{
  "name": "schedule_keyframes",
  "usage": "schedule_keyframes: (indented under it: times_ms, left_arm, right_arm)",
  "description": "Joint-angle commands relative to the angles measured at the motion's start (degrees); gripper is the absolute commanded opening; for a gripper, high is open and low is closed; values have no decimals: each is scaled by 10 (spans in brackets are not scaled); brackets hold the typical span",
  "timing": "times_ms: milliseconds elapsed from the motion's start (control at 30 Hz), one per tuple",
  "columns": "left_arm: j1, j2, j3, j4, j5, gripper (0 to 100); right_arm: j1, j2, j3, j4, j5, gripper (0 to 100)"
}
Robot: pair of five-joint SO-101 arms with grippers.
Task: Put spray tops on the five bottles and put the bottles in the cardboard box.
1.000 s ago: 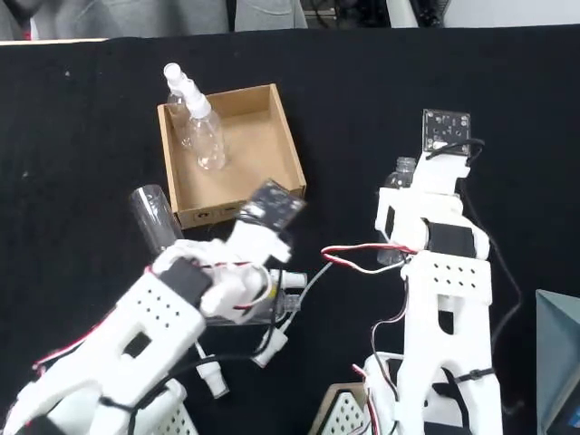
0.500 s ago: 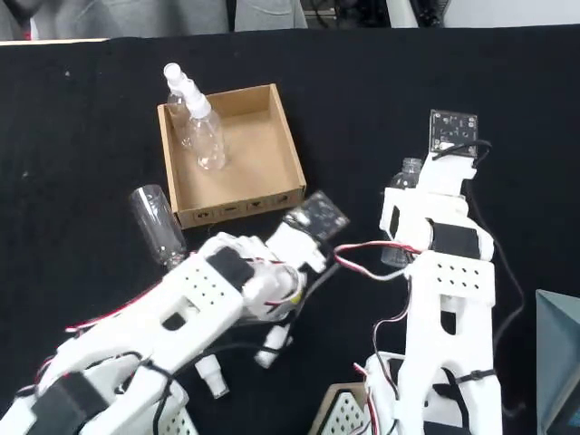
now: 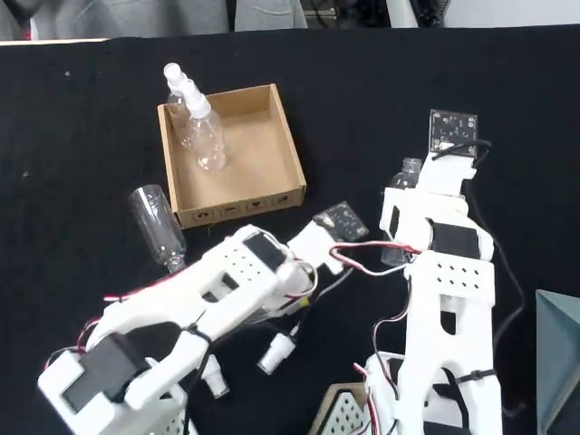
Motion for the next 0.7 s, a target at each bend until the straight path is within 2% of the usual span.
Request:
schedule_keyframes:
  times_ms: [0,233,433,667]
  left_arm:
    - [2,45,-33,-3,-4,159]
    - [1,69,-34,-3,-2,151]
    - [1,69,-34,-3,-5,27]
    - [-4,68,-29,8,-5,31]
  right_arm:
    - [13,-26,-2,-15,-4,53]
    - [12,-26,-2,-15,-4,53]
    - [12,-25,-1,-15,-4,53]
    - [12,-25,-1,-15,-4,53]
